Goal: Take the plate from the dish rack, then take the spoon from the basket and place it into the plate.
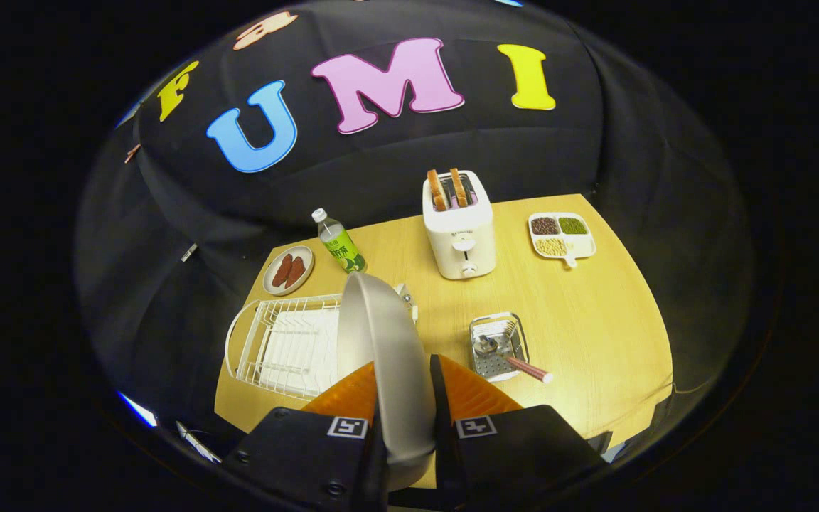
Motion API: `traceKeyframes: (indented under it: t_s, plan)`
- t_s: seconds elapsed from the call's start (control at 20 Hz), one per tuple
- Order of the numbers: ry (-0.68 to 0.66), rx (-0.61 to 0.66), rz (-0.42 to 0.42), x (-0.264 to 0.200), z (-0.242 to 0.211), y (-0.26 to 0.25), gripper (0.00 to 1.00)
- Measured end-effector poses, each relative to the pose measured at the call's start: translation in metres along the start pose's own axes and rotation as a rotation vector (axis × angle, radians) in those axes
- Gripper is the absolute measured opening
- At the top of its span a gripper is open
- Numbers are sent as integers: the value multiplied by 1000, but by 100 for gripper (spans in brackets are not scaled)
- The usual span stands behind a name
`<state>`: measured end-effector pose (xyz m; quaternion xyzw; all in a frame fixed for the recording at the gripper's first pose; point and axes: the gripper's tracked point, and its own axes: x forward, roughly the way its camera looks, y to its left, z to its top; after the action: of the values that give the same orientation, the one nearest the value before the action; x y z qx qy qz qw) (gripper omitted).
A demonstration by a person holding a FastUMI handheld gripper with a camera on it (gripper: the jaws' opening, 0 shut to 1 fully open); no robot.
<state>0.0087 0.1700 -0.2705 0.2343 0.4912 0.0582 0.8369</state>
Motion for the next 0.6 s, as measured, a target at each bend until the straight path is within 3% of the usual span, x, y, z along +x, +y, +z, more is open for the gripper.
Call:
traceKeyframes:
  t_s: [0.2,0.6]
  plan:
    - [81,88,56,-21,-50,-21,30]
    - [221,154,52,-8,-149,-75,30]
